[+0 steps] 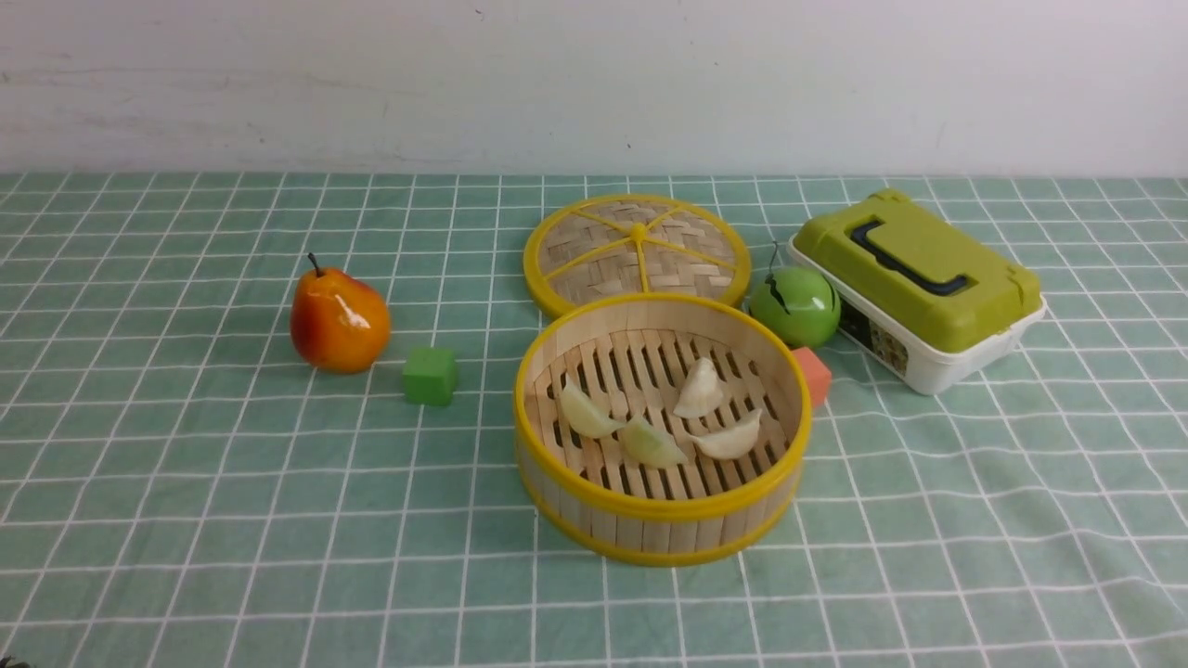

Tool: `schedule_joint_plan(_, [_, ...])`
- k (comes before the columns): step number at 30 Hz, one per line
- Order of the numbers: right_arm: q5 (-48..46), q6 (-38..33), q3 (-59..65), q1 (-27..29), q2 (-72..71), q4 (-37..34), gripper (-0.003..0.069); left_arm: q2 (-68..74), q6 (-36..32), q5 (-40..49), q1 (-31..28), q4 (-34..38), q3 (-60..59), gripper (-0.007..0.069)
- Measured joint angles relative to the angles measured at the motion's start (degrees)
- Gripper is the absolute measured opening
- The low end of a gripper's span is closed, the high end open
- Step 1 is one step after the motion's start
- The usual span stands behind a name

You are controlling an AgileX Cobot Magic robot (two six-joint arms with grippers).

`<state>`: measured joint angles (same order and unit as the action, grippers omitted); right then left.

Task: Put the dumplings into the steamer on the table with the blue tablecloth.

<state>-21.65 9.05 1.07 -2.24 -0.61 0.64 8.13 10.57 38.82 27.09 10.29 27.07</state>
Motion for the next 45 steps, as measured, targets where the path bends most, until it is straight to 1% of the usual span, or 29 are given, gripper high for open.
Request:
schedule_joint_plan(10, [0.00,0.00,0.00,0.00,0.00,0.00,-0.0016,0.00,0.00,0.00,0.00,-0.06,0.00,0.0112])
schedule_joint_plan(14, [0.00,0.00,0.00,0.00,0.00,0.00,-0.0016,-0.04,0.08,-0.41,0.00,-3.38,-0.07,0.0110])
schedule_joint_plan(17, [0.00,0.00,0.00,0.00,0.00,0.00,-0.0015,-0.04,1.58,-5.49,-0.41,-6.48,-2.27,0.0061])
schedule_joint_plan(18, [0.00,0.00,0.00,0.00,0.00,0.00,-0.0014,-0.04,2.21,-8.67,-1.14,-7.90,-3.33,0.0028])
schedule_joint_plan(19, [0.00,0.00,0.00,0.00,0.00,0.00,-0.0012,-0.04,3.32,-13.77,-3.69,-9.56,-5.58,-0.0015])
schedule_joint_plan(20, [0.00,0.00,0.00,0.00,0.00,0.00,-0.0011,-0.04,4.09,-18.16,-5.77,-10.30,-7.75,-0.0014])
schedule_joint_plan(22, [0.00,0.00,0.00,0.00,0.00,0.00,-0.0011,-0.04,4.42,-21.05,-8.04,-10.71,-9.23,-0.0014])
schedule_joint_plan(23, [0.00,0.00,0.00,0.00,0.00,0.00,-0.0010,-0.04,4.63,-26.13,-11.84,-11.43,-12.20,-0.0014])
schedule_joint_plan(26, [0.00,0.00,0.00,0.00,0.00,0.00,-0.0006,-0.04,4.78,-31.78,-18.24,-13.33,-17.25,-0.0014])
schedule_joint_plan(30, [0.00,0.00,0.00,0.00,0.00,0.00,-0.0002,-0.04,4.83,-32.56,-23.28,-15.69,-22.06,-0.0014])
schedule_joint_plan(33, [0.00,0.00,0.00,0.00,0.00,0.00,0.0000,-0.04,5.33,-32.10,-25.82,-16.21,-24.75,-0.0014])
schedule_joint_plan(39, [0.00,0.00,0.00,0.00,0.00,0.00,0.0006,-0.85,6.07,-31.09,-26.72,-16.39,-28.07,-0.0014])
schedule_joint_plan(42, [-0.02,0.00,0.00,0.00,0.00,0.00,0.0010,-4.59,6.07,-28.35,-26.72,-15.59,-28.68,-0.0014])
schedule_joint_plan(44, [-0.02,0.00,0.00,0.00,0.00,0.00,0.0011,-7.57,5.96,-24.22,-26.72,-14.52,-28.68,-0.0014])
schedule_joint_plan(45, [-0.02,0.00,0.00,0.00,0.00,0.00,0.0011,-8.06,5.96,-23.51,-26.72,-14.32,-28.68,-0.0014])
